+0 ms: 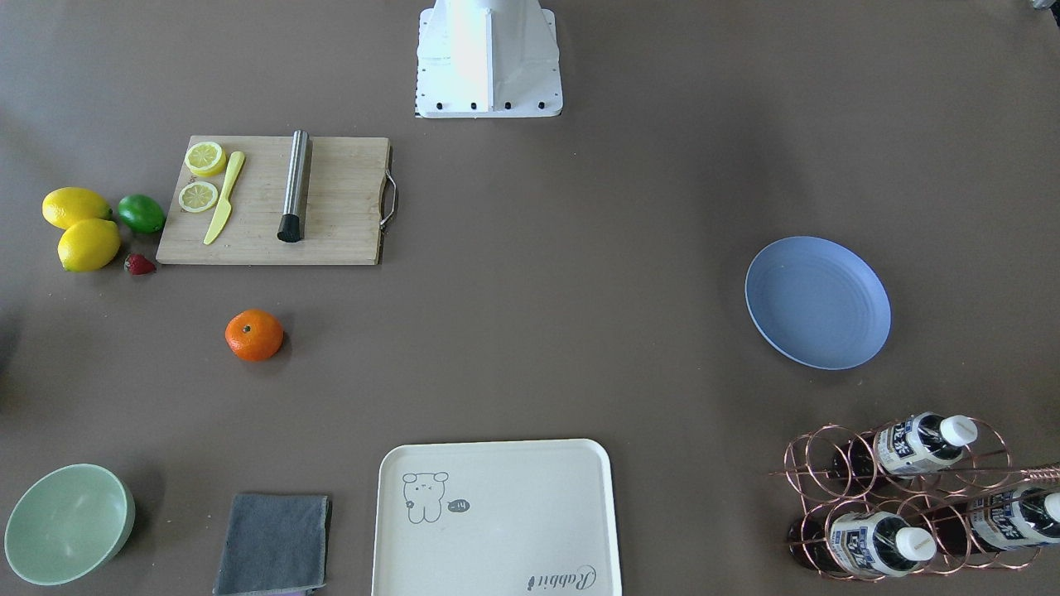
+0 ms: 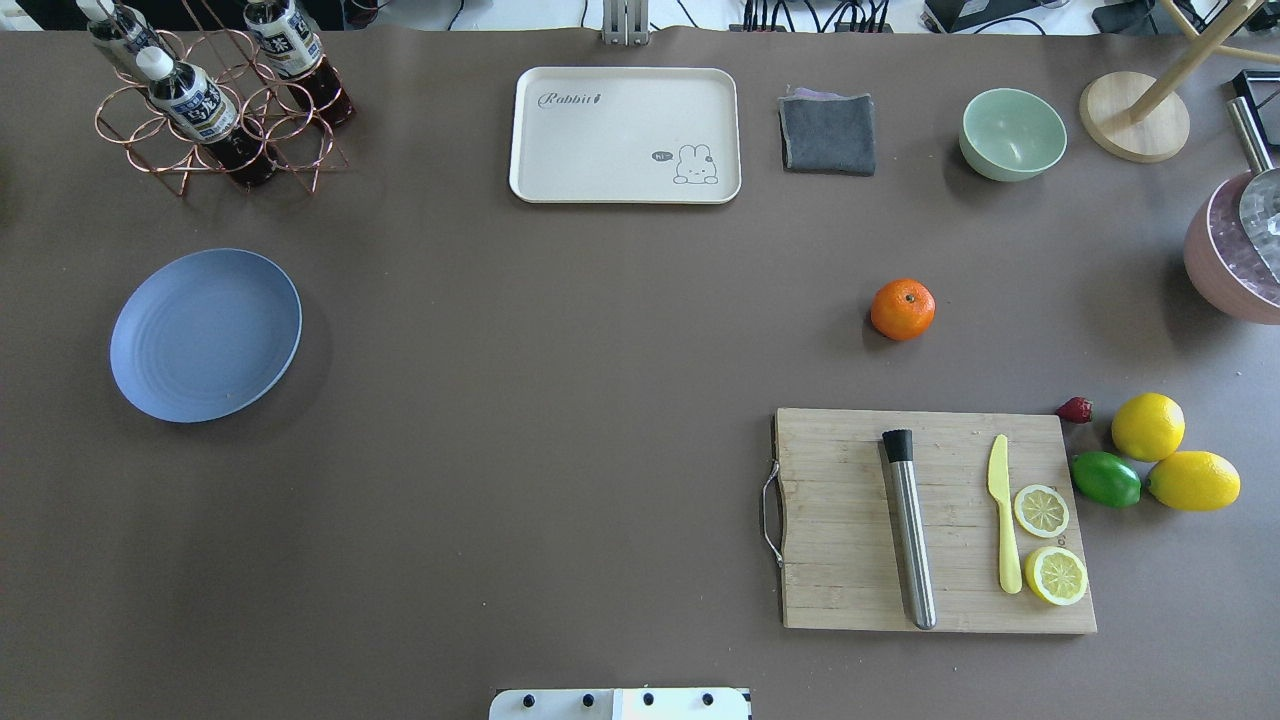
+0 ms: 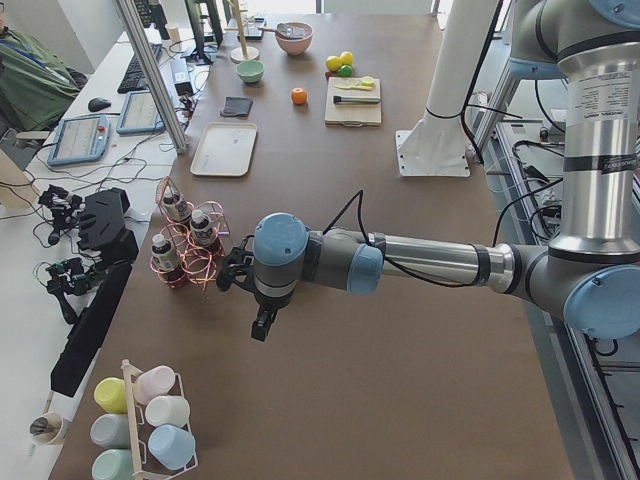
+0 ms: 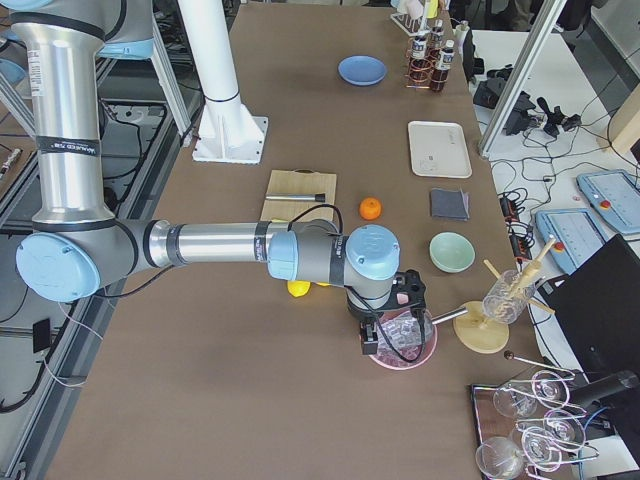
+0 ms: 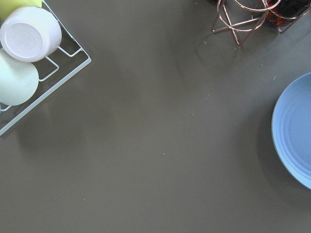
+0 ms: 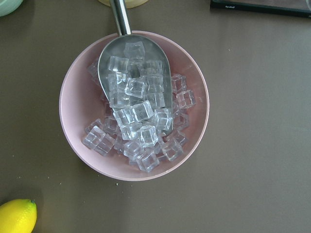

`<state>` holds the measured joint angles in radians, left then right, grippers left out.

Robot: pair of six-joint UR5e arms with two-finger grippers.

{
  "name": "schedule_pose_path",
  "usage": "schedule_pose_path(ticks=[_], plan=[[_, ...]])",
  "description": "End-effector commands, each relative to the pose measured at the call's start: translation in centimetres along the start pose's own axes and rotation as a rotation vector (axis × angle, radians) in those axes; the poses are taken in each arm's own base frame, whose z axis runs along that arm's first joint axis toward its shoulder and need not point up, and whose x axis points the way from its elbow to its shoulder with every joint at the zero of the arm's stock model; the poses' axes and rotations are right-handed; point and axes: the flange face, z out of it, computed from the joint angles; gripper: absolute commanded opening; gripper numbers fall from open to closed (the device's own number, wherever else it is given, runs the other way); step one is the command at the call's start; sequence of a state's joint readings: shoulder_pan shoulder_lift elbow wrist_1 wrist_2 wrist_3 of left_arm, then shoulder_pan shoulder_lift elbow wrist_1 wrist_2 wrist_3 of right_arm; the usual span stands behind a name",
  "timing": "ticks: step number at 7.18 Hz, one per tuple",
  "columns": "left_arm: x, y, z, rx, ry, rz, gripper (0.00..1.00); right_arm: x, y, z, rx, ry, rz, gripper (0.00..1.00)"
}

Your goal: Pick orange to plate

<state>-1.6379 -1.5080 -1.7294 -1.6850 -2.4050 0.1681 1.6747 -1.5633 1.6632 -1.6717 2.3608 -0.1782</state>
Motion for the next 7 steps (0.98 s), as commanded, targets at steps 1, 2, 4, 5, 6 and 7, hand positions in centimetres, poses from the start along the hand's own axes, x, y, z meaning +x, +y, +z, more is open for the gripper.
schedule_pose_path(ticks=[1, 2, 4, 5, 6, 7], plan=[[0.0, -0.3, 1.0, 0.0, 0.004, 0.015, 0.98, -3.6, -1.7, -0.9, 0.02, 0.001, 0.021, 1.0], [1.4, -1.2, 2.2, -0.012, 0.016, -0.017, 0.98, -6.4, -2.8, -0.7, 0.017, -0.003, 0.031, 1.0], [7.1, -2.5, 7.0, 0.027, 0.073, -0.09, 0.98, -11.4, -5.0, 0.4, 0.014, -0.016, 0.068, 1.0], [9.3, -2.2, 10.6, 0.022, 0.108, -0.08, 0.98, -13.2, -5.5, 1.1, 0.034, -0.025, 0.084, 1.0], [10.6, -2.0, 13.5, 0.037, 0.146, -0.08, 0.98, -14.7, -5.8, 1.8, 0.049, -0.037, 0.107, 1.0], [13.4, -2.3, 16.8, 0.031, 0.2, -0.1, 0.98, -16.1, -6.1, 2.4, 0.064, -0.051, 0.117, 1.0]])
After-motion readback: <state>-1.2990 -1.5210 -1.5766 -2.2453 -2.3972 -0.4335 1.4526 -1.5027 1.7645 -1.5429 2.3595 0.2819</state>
